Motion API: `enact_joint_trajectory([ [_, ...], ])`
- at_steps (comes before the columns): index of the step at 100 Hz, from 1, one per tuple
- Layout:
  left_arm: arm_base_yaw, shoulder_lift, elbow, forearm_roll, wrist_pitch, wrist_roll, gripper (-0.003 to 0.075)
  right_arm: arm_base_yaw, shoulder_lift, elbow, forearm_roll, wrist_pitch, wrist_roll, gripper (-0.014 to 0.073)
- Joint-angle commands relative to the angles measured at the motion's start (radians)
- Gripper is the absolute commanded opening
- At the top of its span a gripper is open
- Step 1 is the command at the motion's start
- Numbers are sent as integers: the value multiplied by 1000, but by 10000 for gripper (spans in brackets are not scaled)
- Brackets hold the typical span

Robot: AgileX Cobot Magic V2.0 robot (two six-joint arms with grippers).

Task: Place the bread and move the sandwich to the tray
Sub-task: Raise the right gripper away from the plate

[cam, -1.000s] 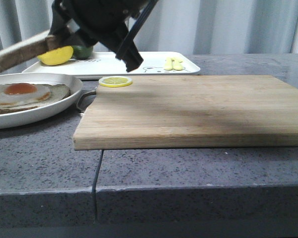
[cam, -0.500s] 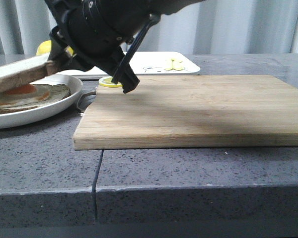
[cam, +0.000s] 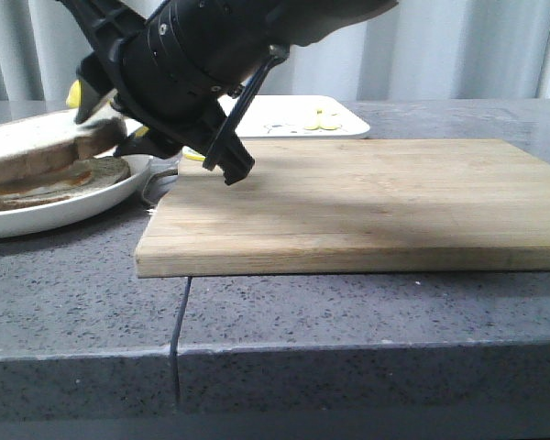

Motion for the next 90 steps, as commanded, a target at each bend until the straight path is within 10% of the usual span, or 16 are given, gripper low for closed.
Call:
enact_joint_trajectory([
  [1, 4, 2, -34, -24, -64, -2, 574, 4, -47, -34, 46, 29, -16, 449],
  [46, 4, 2, -34, -24, -64, -2, 574, -17, -122, -34, -9, -25, -23, 487],
  [90, 4, 2, -34, -24, -64, -2, 564, -243, -395, -5, -456, 74, -72, 487],
])
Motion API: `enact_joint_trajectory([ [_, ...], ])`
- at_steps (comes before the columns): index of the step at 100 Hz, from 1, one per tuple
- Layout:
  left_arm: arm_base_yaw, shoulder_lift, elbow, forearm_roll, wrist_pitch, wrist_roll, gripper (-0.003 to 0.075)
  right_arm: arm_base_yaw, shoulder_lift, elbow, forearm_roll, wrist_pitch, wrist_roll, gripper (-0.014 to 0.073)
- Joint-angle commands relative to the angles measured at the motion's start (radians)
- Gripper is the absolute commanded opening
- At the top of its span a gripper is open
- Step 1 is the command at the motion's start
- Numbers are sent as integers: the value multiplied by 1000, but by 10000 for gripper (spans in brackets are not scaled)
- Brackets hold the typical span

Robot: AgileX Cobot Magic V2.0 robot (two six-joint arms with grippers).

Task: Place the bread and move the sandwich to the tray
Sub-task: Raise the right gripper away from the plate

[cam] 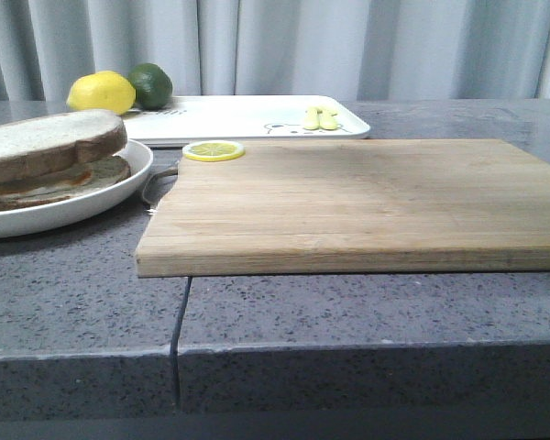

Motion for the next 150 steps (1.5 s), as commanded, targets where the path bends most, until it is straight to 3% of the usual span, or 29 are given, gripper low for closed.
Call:
enact_joint_trajectory([
  [1, 4, 2, -34, -24, -64, -2, 564, -65, -106, -8, -128, 55, -13, 487],
  [45, 4, 2, -34, -24, -64, -2, 564, -516, -478, 217, -750, 195, 263, 487],
  [57, 4, 2, -34, -24, -64, -2, 564, -581, -588, 285, -905, 182, 382, 487],
  [72, 4, 2, -34, -24, -64, -2, 564, -589, -721, 367, -1072, 156, 477, 487],
  [111, 4, 2, -34, -24, -64, -2, 564, -588, -999, 588, -1095, 132, 488, 487],
  [150, 4, 2, -34, -24, -64, -2, 564, -588, -1023, 615, -1095, 122, 488, 487],
])
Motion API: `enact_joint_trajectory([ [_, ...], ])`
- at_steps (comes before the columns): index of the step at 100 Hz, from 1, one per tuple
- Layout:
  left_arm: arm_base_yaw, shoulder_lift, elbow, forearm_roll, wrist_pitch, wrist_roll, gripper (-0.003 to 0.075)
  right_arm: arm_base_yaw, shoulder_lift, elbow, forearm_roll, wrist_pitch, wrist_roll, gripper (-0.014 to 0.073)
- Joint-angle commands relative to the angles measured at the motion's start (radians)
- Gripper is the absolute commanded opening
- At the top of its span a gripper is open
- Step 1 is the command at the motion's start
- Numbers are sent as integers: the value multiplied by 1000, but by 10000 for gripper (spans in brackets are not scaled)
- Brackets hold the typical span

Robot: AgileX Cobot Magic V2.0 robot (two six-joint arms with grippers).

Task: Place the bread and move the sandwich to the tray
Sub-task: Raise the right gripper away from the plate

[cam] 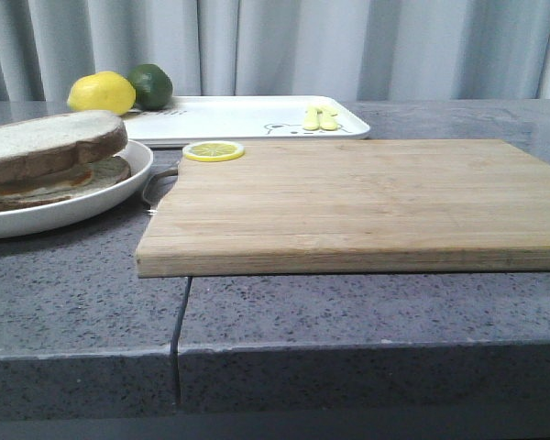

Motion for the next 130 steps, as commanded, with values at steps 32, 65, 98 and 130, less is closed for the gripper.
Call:
enact_joint_trajectory([
  [32, 4, 2, -34, -23, -68, -2, 564, -8, -2, -27, -2, -123, 1, 487],
  [65, 4, 2, -34, -23, -70, -2, 564, -8, -2, -27, -2, -123, 1, 487],
  [98, 6, 2, -34, 23, -109, -60, 564, -8, -2, -27, -2, -123, 1, 487],
  [130, 78, 93, -34, 140, -124, -141, 564, -8, -2, -27, -2, -123, 1, 487],
])
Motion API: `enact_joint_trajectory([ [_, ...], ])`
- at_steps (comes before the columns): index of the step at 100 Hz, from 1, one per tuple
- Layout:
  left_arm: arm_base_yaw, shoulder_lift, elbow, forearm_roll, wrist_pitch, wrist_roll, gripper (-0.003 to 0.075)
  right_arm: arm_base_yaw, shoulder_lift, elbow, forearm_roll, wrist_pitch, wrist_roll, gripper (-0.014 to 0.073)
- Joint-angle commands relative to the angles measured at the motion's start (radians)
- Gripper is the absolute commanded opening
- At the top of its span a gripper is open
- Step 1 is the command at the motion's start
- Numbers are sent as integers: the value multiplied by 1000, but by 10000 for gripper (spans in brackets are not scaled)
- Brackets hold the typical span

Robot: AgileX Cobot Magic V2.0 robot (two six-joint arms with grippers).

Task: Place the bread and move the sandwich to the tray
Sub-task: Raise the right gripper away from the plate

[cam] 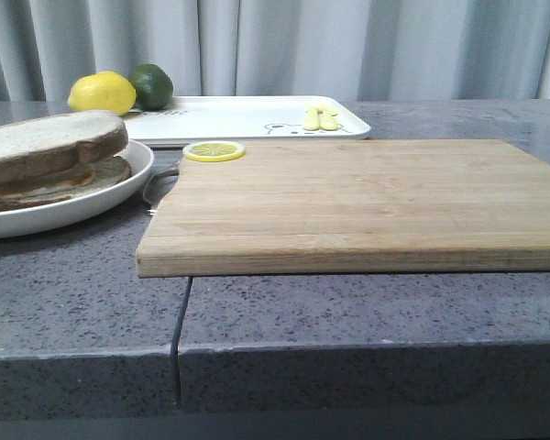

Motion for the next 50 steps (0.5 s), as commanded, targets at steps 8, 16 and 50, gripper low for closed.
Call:
enact_joint_trajectory([
  [8, 42, 80, -34, 1, -74, -14, 564, -8, -2, -27, -2, -82, 1, 487],
  [16, 57, 121, -34, 1, -92, -14, 564, -8, -2, -27, -2, -82, 1, 487],
  [50, 68, 277, -34, -97, -170, -14, 564, -8, -2, -27, -2, -82, 1, 487],
])
